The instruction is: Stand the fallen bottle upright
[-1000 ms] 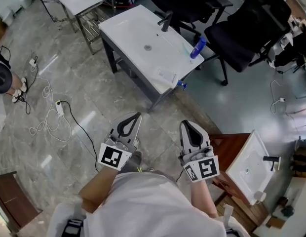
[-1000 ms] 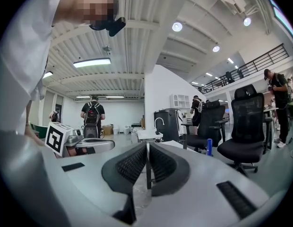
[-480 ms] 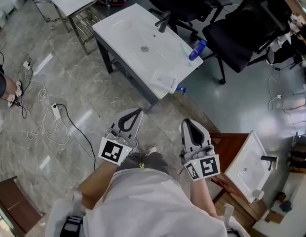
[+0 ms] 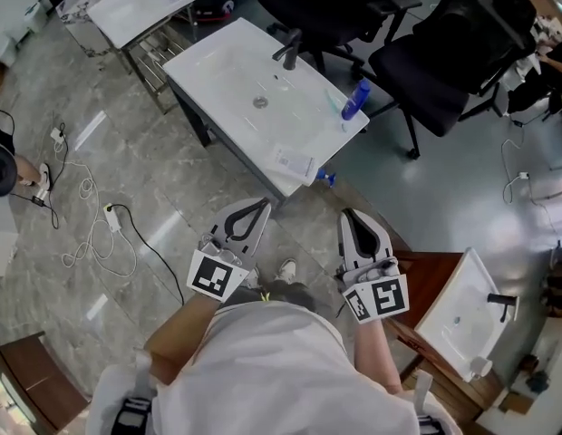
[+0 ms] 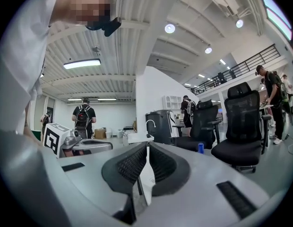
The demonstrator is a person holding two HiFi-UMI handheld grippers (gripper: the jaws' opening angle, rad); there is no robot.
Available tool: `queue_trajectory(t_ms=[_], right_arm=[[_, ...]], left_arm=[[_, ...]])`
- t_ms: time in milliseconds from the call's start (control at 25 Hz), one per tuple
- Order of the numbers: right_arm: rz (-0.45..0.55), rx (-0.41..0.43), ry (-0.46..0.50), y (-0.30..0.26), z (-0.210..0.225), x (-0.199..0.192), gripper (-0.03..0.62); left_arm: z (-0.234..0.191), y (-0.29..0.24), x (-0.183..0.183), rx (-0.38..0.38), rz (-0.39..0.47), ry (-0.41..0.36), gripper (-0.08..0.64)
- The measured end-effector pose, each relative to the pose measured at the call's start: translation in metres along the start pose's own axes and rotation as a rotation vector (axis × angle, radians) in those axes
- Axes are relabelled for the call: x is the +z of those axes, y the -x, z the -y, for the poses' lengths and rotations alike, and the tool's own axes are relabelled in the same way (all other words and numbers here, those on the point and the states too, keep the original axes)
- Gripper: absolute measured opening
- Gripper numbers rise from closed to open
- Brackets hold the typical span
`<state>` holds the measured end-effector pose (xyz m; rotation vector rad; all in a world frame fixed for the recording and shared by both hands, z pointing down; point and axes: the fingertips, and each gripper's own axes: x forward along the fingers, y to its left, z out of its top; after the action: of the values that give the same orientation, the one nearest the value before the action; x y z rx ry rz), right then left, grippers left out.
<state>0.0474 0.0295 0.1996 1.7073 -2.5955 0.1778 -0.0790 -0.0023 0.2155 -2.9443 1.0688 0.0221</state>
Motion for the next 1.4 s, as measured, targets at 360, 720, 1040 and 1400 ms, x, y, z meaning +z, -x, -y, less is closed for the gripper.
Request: queue_trajectory(t_ms=[360,720,1040,1400], right_arm=[[-0.034,0.005,-0.036,-0.029,0.042,-0.027,0.044],[-0.058,0.017,-0.071,-0.052,0.072,-0.059,0.043],[-0.066,0.018,-0.121,-0.064,0.086,-0.092,0.043],[-0.081,0.004,-0.143,-0.074,0.1,-0.135,0.044]], left_arm=[[-0.012,-0.056,-0.033,-0.071,-0.092,-0.041,0.017],[-0.023,-0.11,-0.076,-0.195,-0.214,-0.158,0.069],[-0.022,-0.136,-0.119,-0.289,-0.351,-0.225,0.138],[-0.016,-0.165,-0.172,-0.418,-0.494,-0.262,0.244]])
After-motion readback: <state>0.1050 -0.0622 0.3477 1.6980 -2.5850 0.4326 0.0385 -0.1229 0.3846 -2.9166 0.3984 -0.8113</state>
